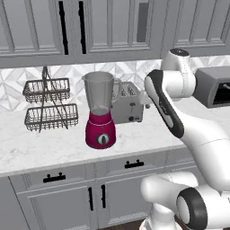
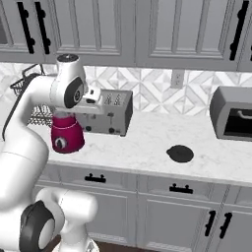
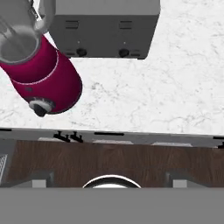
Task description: Close the lid blender by securely placing the lid on top.
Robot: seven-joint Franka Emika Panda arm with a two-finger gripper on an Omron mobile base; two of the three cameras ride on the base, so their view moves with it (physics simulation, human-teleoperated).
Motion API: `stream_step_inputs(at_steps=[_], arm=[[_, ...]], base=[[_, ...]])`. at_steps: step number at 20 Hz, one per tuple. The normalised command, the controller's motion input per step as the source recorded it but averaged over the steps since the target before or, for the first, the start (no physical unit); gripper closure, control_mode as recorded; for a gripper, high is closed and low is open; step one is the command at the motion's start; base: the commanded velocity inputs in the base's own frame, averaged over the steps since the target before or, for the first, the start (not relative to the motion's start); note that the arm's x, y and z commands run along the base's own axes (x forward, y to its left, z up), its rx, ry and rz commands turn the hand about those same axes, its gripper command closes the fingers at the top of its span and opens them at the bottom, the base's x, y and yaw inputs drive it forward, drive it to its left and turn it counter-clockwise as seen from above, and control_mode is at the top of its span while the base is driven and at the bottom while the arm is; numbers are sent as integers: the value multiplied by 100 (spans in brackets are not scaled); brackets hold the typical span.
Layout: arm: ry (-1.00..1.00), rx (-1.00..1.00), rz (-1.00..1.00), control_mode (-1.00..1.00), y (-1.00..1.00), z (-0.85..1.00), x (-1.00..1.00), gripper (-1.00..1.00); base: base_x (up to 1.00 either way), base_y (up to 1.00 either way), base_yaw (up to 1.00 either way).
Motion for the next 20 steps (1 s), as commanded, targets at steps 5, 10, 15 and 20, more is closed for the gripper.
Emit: stream_step_inputs(at_steps=[5, 10, 15, 20], arm=[[0, 0, 0, 100, 0, 0, 0, -100], [0, 0, 0, 100, 0, 0, 0, -100], [0, 0, 0, 100, 0, 0, 0, -100], [0, 0, 0, 100, 0, 0, 0, -100]], base=[[32, -70, 0], [50, -10, 0], [49, 0, 0], [44, 0, 0]])
